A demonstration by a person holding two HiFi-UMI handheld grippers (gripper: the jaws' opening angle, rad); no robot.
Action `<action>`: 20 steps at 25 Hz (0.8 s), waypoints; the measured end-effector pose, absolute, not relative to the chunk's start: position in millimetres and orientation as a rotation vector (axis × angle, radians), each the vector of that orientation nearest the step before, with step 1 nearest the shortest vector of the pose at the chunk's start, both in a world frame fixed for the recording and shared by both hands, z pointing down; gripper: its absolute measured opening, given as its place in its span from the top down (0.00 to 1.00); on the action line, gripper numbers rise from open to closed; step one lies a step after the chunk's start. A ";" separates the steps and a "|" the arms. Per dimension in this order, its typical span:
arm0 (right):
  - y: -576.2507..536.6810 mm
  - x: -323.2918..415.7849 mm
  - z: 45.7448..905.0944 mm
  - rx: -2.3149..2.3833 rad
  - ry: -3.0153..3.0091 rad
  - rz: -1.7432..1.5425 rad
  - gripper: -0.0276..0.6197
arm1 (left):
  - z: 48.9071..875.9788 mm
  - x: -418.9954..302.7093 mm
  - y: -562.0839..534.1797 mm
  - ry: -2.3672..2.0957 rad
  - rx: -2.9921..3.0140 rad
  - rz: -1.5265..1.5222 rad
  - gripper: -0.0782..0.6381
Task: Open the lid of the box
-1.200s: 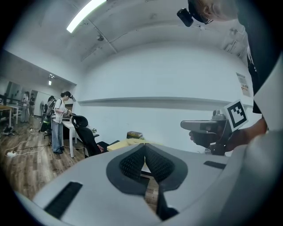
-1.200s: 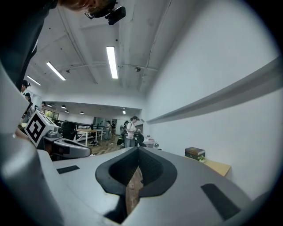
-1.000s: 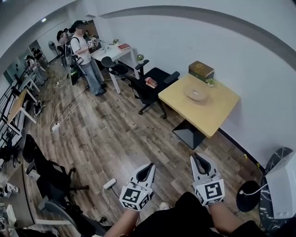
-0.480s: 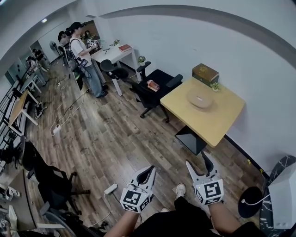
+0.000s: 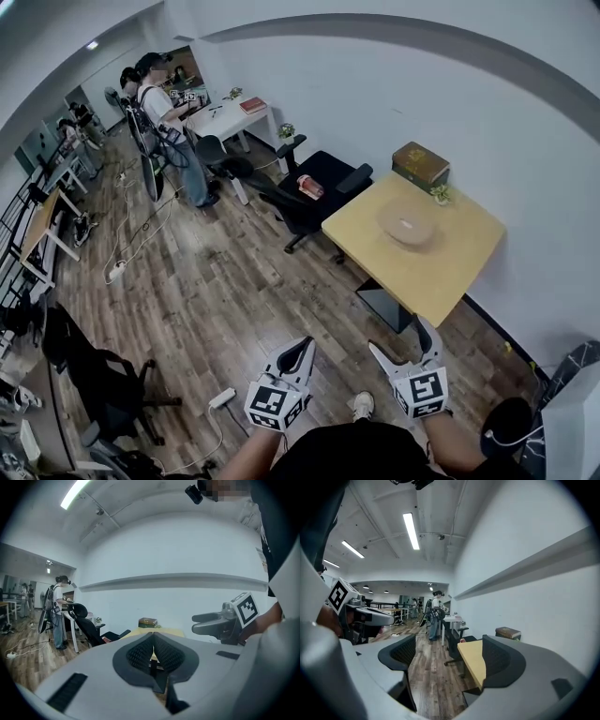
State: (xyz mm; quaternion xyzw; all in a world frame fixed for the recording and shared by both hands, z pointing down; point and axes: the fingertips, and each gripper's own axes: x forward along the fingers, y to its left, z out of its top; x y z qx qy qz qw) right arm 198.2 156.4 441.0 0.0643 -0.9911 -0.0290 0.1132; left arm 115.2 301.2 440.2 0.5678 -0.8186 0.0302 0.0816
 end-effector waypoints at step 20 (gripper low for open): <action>64.9 146.8 464.9 0.142 -2.847 -0.117 0.26 | 458.0 57.8 215.6 -2.451 1.615 0.069 0.86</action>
